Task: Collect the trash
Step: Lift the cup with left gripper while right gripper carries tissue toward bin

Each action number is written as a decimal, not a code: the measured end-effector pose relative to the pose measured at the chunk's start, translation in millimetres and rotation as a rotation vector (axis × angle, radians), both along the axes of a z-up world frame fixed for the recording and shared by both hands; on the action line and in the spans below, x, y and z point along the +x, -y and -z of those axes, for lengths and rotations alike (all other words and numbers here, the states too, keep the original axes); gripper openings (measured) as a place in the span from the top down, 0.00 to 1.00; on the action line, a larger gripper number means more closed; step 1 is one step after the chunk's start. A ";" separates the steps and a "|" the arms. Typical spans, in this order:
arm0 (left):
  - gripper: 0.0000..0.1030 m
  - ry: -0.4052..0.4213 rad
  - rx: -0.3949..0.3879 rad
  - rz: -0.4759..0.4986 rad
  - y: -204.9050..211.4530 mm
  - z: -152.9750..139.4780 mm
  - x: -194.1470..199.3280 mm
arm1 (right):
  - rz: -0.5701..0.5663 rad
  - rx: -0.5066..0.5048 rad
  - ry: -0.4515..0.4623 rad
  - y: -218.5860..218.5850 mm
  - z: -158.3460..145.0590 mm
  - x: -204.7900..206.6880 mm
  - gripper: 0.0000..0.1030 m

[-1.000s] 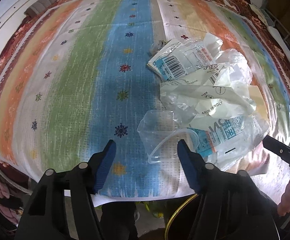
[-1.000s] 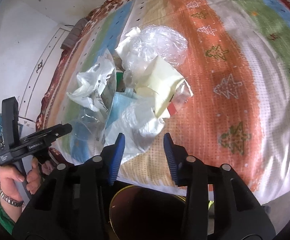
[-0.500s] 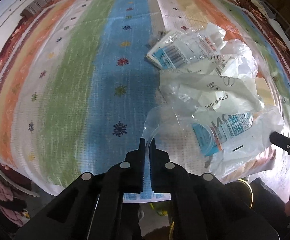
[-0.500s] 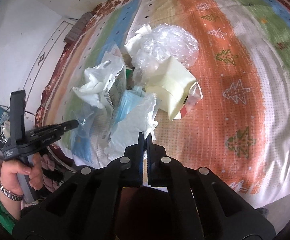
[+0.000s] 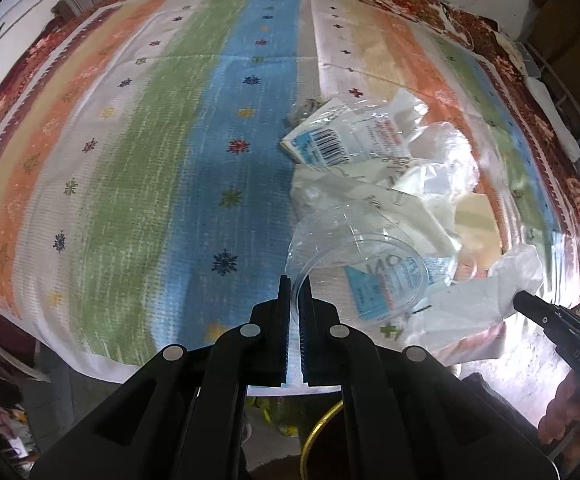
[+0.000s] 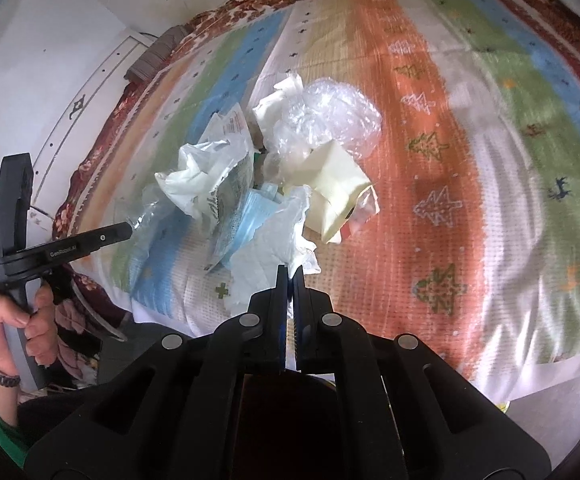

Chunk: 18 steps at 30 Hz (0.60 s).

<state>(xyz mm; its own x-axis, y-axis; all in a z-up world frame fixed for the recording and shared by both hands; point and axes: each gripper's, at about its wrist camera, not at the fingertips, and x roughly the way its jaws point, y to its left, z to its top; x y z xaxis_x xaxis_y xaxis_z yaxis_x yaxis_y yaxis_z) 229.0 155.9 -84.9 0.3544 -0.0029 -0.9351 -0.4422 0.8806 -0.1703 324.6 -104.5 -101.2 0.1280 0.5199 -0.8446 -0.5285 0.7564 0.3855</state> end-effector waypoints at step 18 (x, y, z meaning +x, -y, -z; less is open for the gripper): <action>0.97 0.034 -0.135 -0.003 23.3 -12.3 -16.7 | -0.059 -0.022 0.163 -0.8 -50.2 -38.7 0.98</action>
<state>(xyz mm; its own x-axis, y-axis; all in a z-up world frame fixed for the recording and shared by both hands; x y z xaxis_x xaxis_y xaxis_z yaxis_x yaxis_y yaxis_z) 212.3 132.6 -72.6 0.3857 -0.1269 -0.9139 -0.4370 0.8472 -0.3021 285.9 -103.7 -51.0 0.2343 0.5122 -0.8263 -0.6261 0.7297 0.2748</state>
